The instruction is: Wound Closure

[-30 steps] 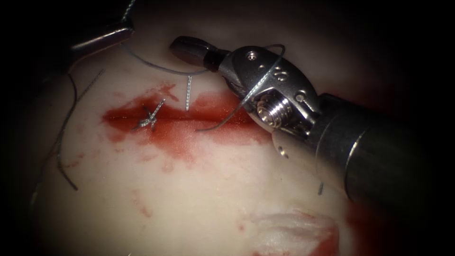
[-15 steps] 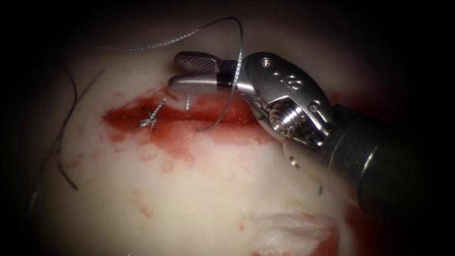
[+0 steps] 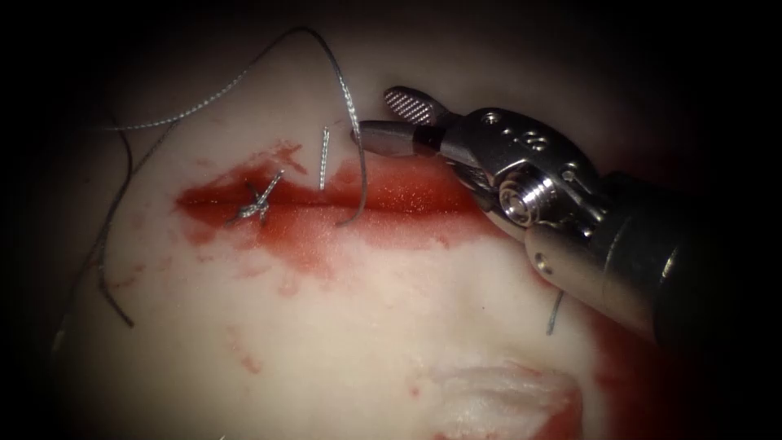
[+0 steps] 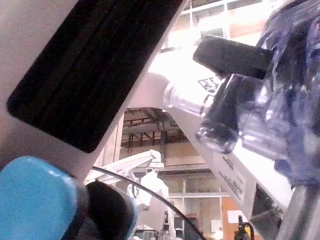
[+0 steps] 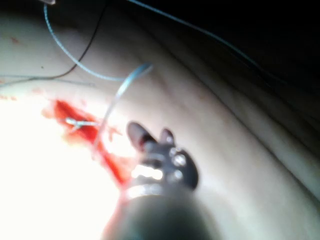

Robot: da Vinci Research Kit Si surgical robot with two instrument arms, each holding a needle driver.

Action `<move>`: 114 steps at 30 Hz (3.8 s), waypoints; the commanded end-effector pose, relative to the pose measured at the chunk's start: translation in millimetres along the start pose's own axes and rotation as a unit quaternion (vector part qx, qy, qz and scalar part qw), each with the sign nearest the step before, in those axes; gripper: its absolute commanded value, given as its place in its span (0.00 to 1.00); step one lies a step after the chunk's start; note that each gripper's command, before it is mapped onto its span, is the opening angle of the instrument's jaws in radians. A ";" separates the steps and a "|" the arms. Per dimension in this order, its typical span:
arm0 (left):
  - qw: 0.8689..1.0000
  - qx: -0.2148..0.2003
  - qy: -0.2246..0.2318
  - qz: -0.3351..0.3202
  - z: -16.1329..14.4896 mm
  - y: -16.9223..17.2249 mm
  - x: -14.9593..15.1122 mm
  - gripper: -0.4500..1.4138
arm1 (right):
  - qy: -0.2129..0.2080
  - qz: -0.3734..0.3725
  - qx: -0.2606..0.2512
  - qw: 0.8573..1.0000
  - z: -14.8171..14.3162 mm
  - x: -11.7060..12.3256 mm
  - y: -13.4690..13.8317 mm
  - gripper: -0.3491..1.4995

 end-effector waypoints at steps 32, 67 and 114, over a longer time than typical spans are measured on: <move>0.999 0.028 -0.004 -0.015 2.5 -0.8 -0.5 0.00 | -0.023 0.196 0.027 0.980 6.0 -3.9 -3.2 0.57; 0.999 0.047 -0.003 -0.020 3.0 -2.1 -1.0 0.00 | 0.114 0.171 0.008 0.979 2.6 4.7 0.0 0.00; 0.949 0.266 -0.073 -0.153 10.4 -12.3 -5.1 0.00 | -0.120 -0.062 0.232 0.963 4.1 1.7 -11.2 0.00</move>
